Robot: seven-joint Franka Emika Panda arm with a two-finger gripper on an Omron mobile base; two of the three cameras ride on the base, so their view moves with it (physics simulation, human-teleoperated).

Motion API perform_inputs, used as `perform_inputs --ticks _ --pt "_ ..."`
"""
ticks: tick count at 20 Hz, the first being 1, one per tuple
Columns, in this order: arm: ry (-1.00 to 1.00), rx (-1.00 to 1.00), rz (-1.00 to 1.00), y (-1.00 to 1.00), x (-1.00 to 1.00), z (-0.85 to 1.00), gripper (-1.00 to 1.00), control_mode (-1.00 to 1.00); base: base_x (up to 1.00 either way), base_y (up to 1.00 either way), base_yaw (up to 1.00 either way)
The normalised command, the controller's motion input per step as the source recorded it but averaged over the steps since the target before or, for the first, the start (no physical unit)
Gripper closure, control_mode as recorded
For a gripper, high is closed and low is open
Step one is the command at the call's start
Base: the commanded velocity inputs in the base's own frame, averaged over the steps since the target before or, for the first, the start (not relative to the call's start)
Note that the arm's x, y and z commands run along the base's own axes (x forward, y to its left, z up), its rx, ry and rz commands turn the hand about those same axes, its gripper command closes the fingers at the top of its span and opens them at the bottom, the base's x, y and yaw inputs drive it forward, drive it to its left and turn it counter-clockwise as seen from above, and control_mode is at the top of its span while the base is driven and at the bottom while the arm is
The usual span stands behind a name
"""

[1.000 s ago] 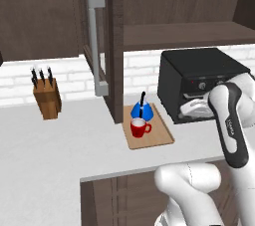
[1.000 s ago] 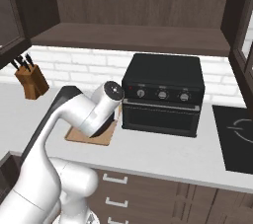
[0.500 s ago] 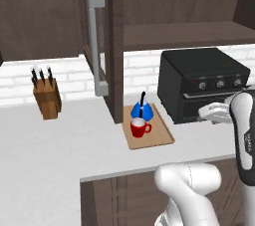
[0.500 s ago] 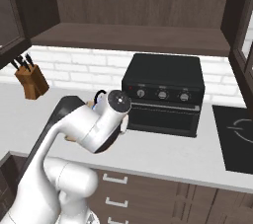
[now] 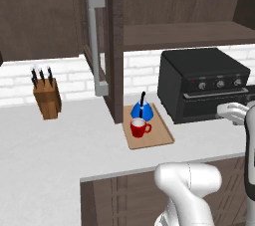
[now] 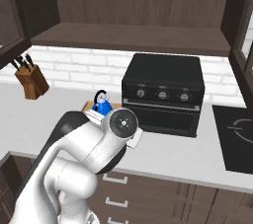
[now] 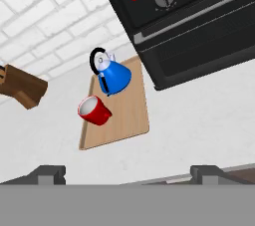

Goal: Pick the kettle from the counter and place it on the tray. Then pick the mug from the cabinet and place it on the tray. Then close the cabinet doors.

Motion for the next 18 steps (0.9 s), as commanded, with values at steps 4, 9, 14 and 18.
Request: perform_inputs --ticks 4,9,14,18 --pt "-0.03 0.06 -0.24 -0.46 0.00 0.03 -1.00 -1.00 0.00 0.00 0.00" --pt "-0.03 0.06 -0.20 -0.40 0.00 0.00 -1.00 -1.00 0.00 0.00 0.00" --pt "-0.01 0.06 -0.12 -0.37 0.00 0.00 1.00 -1.00 0.00 0.00 0.00" --pt "0.00 0.01 -0.03 -0.35 0.00 0.00 1.00 -1.00 0.00 0.00 0.00"
